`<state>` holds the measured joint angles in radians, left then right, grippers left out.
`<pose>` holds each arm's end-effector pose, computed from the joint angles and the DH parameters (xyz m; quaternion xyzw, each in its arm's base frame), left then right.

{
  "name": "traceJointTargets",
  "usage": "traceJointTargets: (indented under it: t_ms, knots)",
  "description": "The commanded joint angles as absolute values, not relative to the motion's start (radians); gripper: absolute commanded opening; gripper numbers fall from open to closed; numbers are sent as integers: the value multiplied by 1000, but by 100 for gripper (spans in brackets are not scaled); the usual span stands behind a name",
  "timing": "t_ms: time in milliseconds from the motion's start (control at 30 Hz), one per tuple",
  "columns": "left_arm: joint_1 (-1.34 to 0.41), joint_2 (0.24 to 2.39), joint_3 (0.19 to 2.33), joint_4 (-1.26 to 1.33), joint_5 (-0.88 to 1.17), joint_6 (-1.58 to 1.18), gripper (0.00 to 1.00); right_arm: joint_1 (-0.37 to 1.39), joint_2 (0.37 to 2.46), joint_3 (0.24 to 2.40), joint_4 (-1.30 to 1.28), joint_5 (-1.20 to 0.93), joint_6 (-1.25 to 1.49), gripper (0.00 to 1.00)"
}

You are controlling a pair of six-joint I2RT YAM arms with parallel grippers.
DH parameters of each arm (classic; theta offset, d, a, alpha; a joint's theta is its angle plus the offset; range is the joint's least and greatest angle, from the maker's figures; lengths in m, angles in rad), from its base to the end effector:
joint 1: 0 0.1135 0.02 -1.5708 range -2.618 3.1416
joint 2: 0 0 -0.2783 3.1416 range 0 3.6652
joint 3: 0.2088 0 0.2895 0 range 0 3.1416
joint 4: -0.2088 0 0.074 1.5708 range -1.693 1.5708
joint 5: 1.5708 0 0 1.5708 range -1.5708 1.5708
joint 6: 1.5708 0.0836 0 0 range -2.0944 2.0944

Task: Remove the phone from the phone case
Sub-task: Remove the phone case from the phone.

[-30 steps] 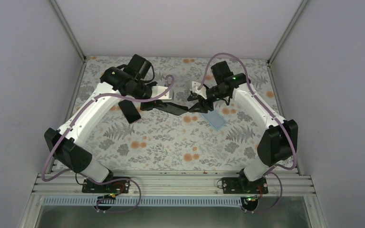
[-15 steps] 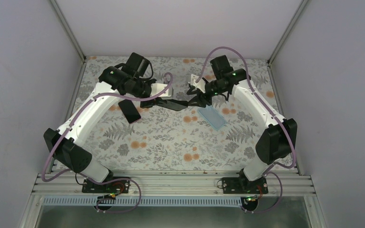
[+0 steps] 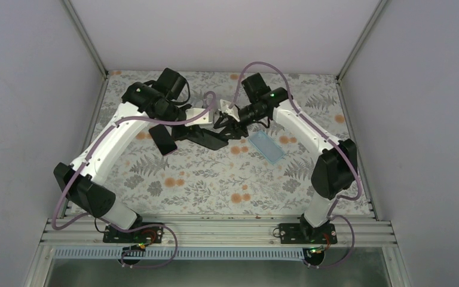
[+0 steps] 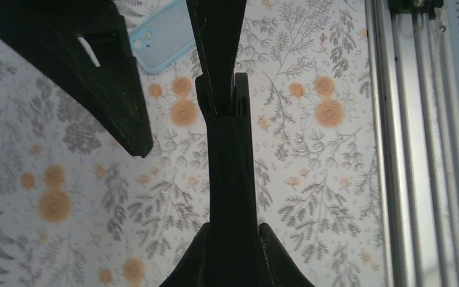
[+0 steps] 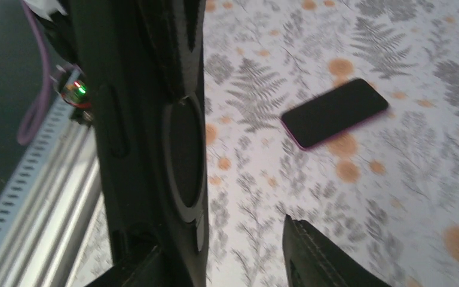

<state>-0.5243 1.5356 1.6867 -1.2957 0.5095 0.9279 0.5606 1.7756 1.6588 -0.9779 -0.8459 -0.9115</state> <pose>0.2756 -0.2065 0.3598 0.6679 0.6719 -0.2003 0.2499 0.3260 0.2785 0.2975 -0.6667 0.5918 0.3552 0.2814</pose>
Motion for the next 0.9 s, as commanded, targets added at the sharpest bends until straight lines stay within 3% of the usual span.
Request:
traceJointTargets:
  t_ms: [0,100,200,267,367,433,467,667,867]
  knots:
    - [-552,1481,1763,-1001,779,879,2,632,1756,1489,-679,-1185,-812,41]
    - [-546,1484,1767,-975,769,865,2,633,1728,1442,-597,-1275,-788,27]
    - [-543,1485,1744,-936,700,847,2,630,1773,1557,-755,-1300,-869,4]
    - [-542,1472,1724,-909,649,839,7,614,1804,1645,-907,-1313,-982,3]
    - [-541,1437,1712,-891,563,832,70,572,1810,1690,-1006,-1283,-1028,3]
    - [-537,1407,1710,-875,502,829,94,537,1789,1669,-959,-1220,-977,3]
    - [-536,1392,1708,-861,474,827,99,515,1775,1656,-931,-1184,-961,3]
    - [-531,1302,1597,-554,319,756,100,423,1703,1632,-557,-749,-531,4]
    - [-572,1347,1463,-168,159,583,100,411,1788,1866,-470,-446,-302,3]
